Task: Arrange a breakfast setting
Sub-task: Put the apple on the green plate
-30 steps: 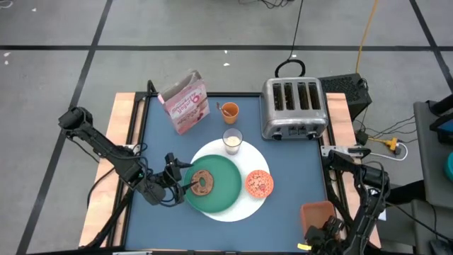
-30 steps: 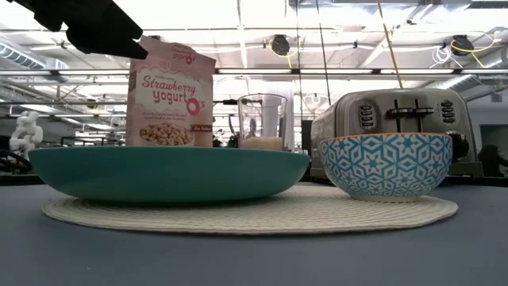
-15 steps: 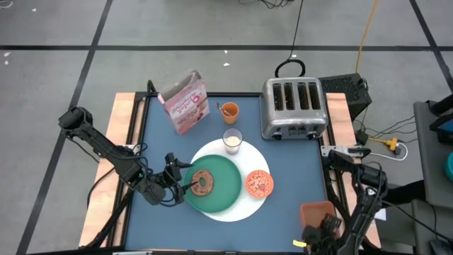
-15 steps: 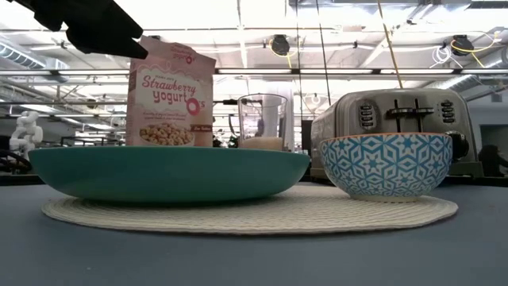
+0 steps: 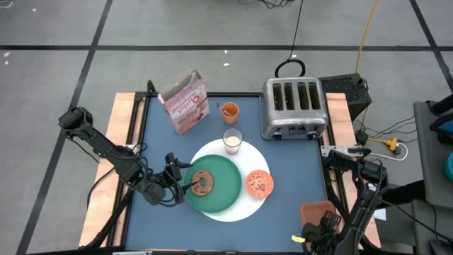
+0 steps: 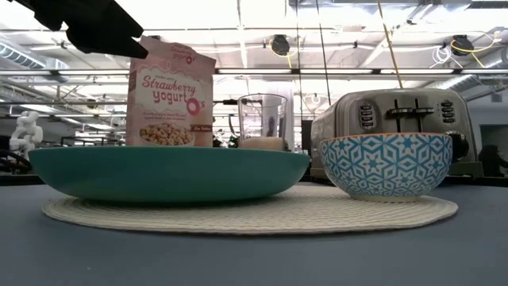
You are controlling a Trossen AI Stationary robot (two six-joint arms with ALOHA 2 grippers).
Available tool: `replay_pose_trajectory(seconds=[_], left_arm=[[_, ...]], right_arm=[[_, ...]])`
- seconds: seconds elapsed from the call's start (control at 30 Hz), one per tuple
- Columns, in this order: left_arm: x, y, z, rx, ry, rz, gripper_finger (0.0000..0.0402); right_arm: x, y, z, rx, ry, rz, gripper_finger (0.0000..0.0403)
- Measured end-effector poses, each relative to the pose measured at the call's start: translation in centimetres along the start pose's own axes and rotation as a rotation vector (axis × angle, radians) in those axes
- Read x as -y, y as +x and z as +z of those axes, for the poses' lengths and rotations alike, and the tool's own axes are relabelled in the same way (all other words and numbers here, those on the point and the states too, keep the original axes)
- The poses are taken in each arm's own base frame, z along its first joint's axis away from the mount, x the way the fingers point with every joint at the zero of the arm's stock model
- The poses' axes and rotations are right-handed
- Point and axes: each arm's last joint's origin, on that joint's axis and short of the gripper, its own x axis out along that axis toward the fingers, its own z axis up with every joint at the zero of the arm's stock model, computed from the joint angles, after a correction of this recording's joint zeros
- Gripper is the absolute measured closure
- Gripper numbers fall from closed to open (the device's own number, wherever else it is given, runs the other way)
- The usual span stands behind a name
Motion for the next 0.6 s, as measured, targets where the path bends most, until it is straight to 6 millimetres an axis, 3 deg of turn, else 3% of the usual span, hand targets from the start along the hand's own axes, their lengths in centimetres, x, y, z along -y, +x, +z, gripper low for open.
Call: replay_pose_trajectory(seconds=[0.37,0.6], left_arm=[[0.0,0.0,0.0,0.0,-0.001,-0.001,0.008],[0.0,0.0,0.0,0.001,-0.001,-0.001,0.008]], right_arm=[[3.6,-3.8,1.0,0.0,0.058,0.078,0.0145],[6.3,-6.5,2.5,0.127,0.103,0.181,0.0145]])
